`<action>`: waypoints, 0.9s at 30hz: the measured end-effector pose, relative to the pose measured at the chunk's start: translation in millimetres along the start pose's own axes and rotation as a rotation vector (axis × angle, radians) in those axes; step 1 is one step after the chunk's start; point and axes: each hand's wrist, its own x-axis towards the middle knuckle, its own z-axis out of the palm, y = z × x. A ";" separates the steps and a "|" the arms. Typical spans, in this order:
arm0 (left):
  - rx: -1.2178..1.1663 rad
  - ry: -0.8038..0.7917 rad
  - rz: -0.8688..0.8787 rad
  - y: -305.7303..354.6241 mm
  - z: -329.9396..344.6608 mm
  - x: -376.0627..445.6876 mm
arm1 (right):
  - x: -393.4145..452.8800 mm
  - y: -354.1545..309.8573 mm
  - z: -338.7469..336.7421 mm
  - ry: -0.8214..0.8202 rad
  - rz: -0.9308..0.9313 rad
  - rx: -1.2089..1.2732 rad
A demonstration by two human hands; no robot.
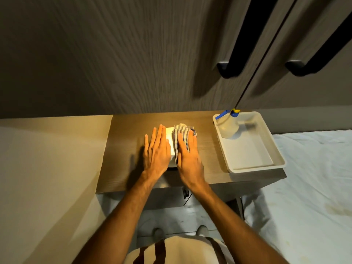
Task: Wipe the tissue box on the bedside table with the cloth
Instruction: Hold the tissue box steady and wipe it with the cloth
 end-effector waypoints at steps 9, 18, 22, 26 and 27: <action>-0.019 0.024 0.001 1.5 -3.1 -0.6 | 64.9 1.7 -11.8 -0.108 -0.039 -0.110; -0.049 0.002 0.008 1.2 -2.5 -2.2 | 4.2 -8.0 2.9 -0.075 -0.162 -0.188; -0.035 0.023 0.003 -0.9 -0.6 2.2 | 54.7 -0.7 -11.7 -0.138 -0.154 -0.239; -0.072 0.036 -0.017 -0.8 4.7 3.5 | 43.2 4.1 -10.5 -0.006 0.146 0.113; -0.082 0.030 -0.025 -0.3 5.8 3.8 | 29.1 3.0 -7.4 0.026 0.190 0.169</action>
